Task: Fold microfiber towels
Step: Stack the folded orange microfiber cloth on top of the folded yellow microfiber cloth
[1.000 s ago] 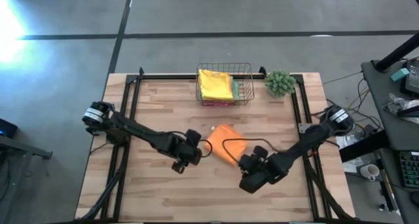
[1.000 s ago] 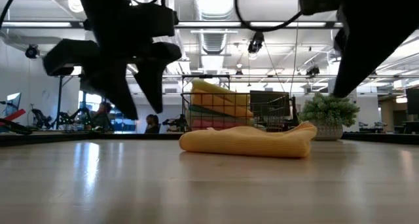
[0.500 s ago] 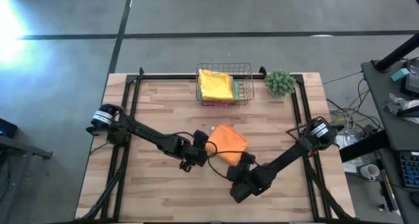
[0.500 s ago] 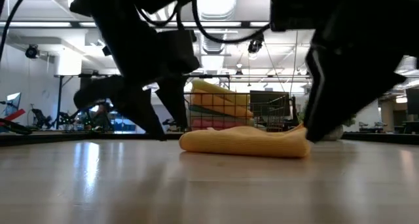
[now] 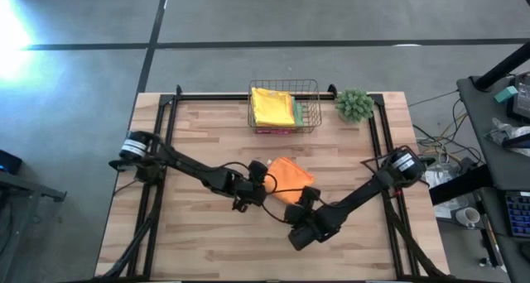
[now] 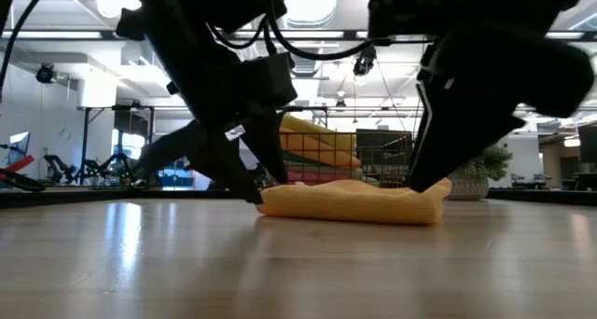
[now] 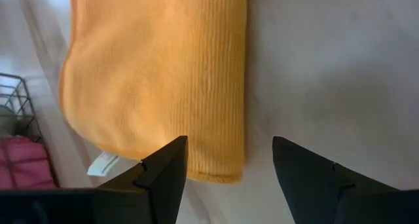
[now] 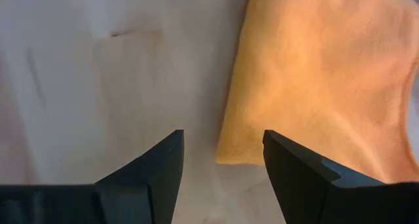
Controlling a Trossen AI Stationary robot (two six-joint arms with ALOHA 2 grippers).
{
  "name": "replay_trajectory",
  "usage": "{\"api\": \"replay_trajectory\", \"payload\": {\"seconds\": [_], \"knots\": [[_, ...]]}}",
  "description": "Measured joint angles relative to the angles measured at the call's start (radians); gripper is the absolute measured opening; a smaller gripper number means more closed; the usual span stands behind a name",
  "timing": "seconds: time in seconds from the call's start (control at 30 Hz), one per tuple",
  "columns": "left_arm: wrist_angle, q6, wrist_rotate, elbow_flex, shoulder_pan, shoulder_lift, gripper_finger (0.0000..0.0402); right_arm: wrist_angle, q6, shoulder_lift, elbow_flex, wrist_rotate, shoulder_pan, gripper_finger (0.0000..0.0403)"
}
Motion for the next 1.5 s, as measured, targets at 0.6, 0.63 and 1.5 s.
{"api": "replay_trajectory", "payload": {"seconds": [0.6, 0.63, 1.5], "knots": [[0.112, 0.022, 0.04, 0.002, 0.078, 0.078, 0.0207, 0.008, 0.031, 0.0, -0.059, -0.011, -0.055, 0.0199], [0.112, 0.022, 0.049, 0.002, 0.082, 0.078, 0.0207, 0.009, 0.034, 0.0, -0.063, -0.011, -0.06, 0.0199], [0.133, 0.02, 0.113, -0.002, 0.088, 0.057, 0.0008, 0.015, -0.025, -0.001, -0.046, -0.052, -0.117, 0.0009]]}}
